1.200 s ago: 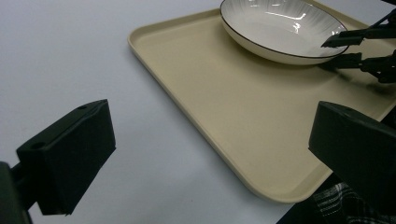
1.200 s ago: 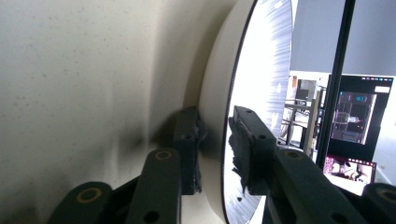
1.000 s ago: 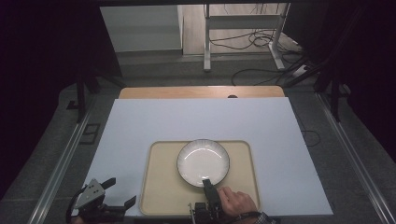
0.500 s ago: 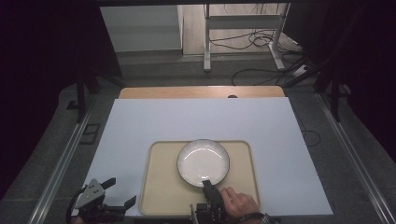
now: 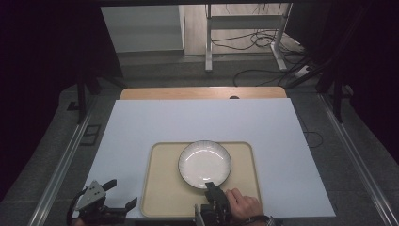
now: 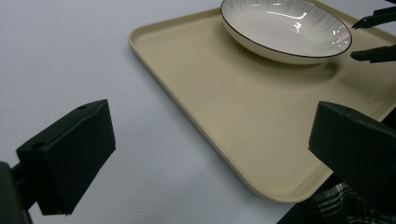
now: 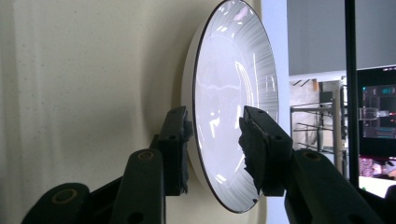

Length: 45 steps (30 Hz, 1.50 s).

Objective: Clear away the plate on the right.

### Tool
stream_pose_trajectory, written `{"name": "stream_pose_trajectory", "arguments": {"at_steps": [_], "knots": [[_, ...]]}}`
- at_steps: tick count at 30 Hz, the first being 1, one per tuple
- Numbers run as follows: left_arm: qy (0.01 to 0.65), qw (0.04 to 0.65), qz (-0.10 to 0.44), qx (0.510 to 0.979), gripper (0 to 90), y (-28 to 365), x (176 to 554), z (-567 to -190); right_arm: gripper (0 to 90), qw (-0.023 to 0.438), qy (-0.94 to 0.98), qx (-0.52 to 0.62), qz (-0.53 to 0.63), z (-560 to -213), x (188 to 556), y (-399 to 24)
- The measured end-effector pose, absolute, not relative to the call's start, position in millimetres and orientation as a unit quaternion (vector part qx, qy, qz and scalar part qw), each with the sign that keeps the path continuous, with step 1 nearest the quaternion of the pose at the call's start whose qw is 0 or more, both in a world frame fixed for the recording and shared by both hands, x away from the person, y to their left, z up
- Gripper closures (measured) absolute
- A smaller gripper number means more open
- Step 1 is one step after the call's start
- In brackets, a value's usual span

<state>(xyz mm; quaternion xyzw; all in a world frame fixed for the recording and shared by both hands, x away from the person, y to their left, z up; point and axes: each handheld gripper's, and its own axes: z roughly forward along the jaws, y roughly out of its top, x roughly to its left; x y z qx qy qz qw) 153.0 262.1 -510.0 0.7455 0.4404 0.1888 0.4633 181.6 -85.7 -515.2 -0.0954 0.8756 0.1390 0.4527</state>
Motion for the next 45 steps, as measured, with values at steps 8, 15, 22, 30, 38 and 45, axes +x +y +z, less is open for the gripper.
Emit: {"name": "stream_pose_trajectory", "arguments": {"at_steps": [8, 15, 22, 30, 38, 45], "knots": [[0.441, 0.463, 0.189, 0.746, 0.2, 262.1, 153.1, -510.0, 59.4, 0.446, 0.878, -0.08, 0.154, -509.2, 184.5, -90.6], [0.441, 0.463, 0.188, 0.746, 0.3, 262.1, 153.1, -510.0, 57.2, 0.428, 0.885, -0.058, 0.173, -502.7, 188.1, -95.3], [0.441, 0.463, 0.189, 0.745, 0.2, 262.1, 153.0, -510.0, 54.3, 0.407, 0.891, -0.03, 0.198, -496.7, 192.7, -100.8], [0.441, 0.463, 0.189, 0.745, 0.2, 262.2, 152.9, -510.0, 53.1, 0.389, 0.896, -0.007, 0.215, -492.5, 197.6, -107.5], [0.44, 0.464, 0.189, 0.745, 0.3, 262.1, 152.8, -510.0, 48.9, 0.372, 0.899, 0.015, 0.232, -490.2, 202.8, -114.3], [0.44, 0.463, 0.189, 0.745, 0.3, 262.0, 152.7, -510.0, 45.5, 0.353, 0.903, 0.034, 0.243, -488.6, 207.0, -119.8]]}}
